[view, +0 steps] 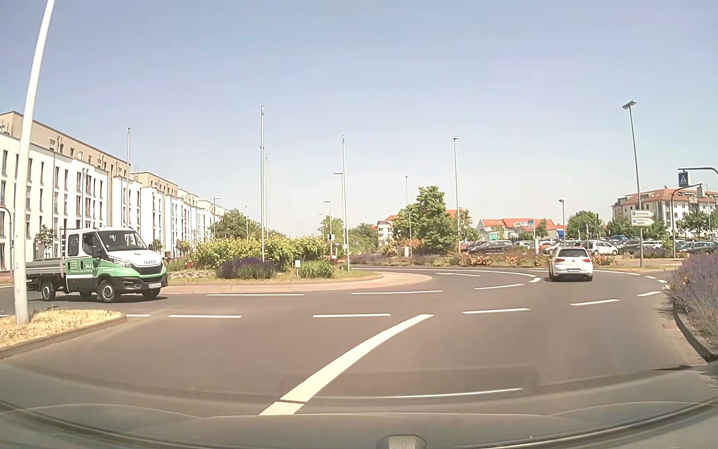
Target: Follow the waypoints while adhering to traffic rules and regulations
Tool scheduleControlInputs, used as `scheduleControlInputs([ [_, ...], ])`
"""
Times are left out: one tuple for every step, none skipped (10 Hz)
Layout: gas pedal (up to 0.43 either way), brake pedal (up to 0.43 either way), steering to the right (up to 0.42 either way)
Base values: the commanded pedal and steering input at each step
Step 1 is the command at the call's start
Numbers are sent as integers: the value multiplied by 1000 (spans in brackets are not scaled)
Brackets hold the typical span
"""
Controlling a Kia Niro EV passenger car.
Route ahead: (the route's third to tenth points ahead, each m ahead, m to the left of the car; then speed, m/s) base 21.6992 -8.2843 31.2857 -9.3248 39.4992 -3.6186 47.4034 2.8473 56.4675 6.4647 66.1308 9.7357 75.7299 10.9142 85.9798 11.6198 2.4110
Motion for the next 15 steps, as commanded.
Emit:
scheduleControlInputs([
  [0,146,74],
  [0,146,76],
  [0,159,79],
  [0,177,83],
  [0,177,86],
  [0,177,90],
  [0,183,93],
  [0,207,94],
  [0,201,94],
  [0,201,95],
  [0,195,96],
  [0,189,98],
  [0,183,100],
  [0,183,100],
  [0,183,100],
])
